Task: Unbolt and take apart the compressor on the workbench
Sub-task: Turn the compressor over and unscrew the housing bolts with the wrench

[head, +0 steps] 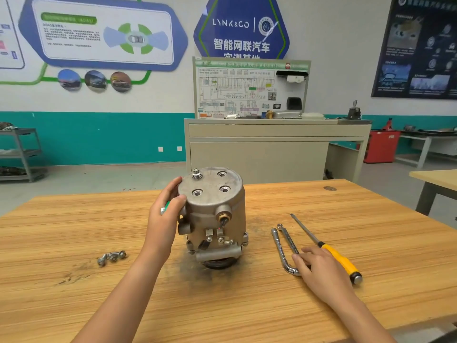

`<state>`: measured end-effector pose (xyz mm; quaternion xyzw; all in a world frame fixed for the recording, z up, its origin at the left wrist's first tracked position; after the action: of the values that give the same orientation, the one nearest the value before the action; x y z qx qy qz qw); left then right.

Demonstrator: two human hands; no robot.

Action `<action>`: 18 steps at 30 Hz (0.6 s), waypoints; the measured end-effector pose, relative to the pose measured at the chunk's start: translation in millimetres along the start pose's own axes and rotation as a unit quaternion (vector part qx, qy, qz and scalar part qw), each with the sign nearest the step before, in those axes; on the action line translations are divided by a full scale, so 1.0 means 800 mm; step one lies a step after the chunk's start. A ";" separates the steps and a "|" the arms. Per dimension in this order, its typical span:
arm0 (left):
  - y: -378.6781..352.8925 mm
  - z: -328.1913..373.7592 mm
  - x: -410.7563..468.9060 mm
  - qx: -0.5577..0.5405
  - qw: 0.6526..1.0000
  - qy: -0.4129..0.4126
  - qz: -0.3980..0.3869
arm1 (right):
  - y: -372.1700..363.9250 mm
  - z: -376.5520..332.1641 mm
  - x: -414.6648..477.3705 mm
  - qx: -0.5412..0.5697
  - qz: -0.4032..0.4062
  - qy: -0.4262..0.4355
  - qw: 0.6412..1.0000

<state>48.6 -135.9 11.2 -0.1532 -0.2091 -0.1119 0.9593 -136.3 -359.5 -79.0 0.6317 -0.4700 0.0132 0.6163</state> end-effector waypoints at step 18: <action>-0.019 0.073 0.074 0.467 0.834 -0.269 -0.117 | 0.049 -0.198 0.109 0.437 0.001 0.048 0.898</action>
<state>75.4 -138.7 91.5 0.3150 -0.5024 -0.0671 0.8025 -22.6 -277.0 41.4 0.8357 -0.3875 0.2481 0.2998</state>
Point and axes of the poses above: each hand's wrist, its own x-axis towards the middle knuckle, its own y-axis out of the back of the hand, z = x × y, the point moved 1 cm from there along x, towards the middle knuckle, and after that the axes turned 13 degrees about z, right-handed, at the moved point
